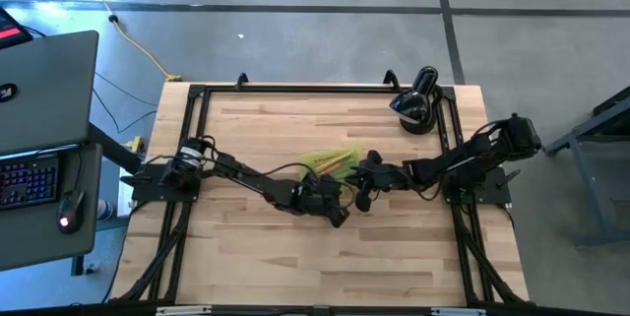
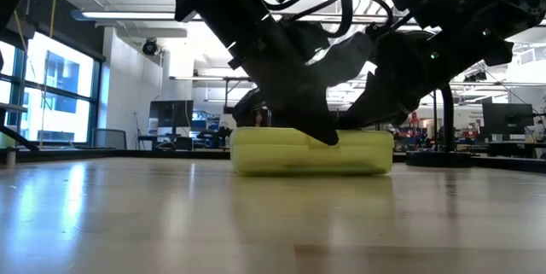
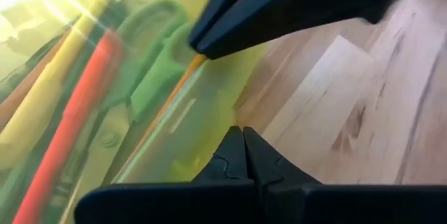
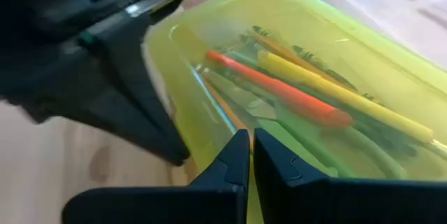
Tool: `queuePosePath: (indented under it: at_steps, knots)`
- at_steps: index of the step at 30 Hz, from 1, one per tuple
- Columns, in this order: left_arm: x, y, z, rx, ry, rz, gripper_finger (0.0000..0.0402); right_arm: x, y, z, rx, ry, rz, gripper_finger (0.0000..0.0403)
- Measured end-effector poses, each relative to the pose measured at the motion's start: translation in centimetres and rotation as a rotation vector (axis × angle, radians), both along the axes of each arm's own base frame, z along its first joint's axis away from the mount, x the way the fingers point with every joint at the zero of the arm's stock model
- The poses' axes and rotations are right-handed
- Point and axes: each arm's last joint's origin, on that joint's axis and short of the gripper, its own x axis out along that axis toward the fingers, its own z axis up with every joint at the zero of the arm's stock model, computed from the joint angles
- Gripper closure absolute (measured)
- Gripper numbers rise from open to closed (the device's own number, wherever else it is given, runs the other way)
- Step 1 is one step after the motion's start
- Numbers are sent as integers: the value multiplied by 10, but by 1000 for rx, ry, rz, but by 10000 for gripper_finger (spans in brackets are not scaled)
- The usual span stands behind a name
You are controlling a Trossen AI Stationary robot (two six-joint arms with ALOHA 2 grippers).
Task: Pick & place school supplies into a supply box
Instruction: Close the yellow supply box
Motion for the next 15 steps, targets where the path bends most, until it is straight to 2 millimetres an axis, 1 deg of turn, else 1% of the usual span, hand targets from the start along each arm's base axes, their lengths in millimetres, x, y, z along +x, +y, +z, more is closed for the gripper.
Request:
queuePosePath:
  at_steps: [4, 7, 9, 12, 15]
  knots:
    - [-1, 3, -1, -6, 14, 24, 378, 0, 3, 0, 21, -2, 25, 403]
    - [-2, 2, -2, 0, 26, 23, 384, 0, 7, 0, 42, -7, 34, 403]
    - [-4, 3, -3, 2, 54, 28, 391, -1, 11, 1, 58, -11, 48, 403]
    - [-11, 5, -8, -2, 124, 61, 391, -2, 20, 1, 68, -8, 90, 403]
    - [-15, 7, -10, -3, 155, 92, 379, -2, 26, 2, 45, -27, 98, 403]
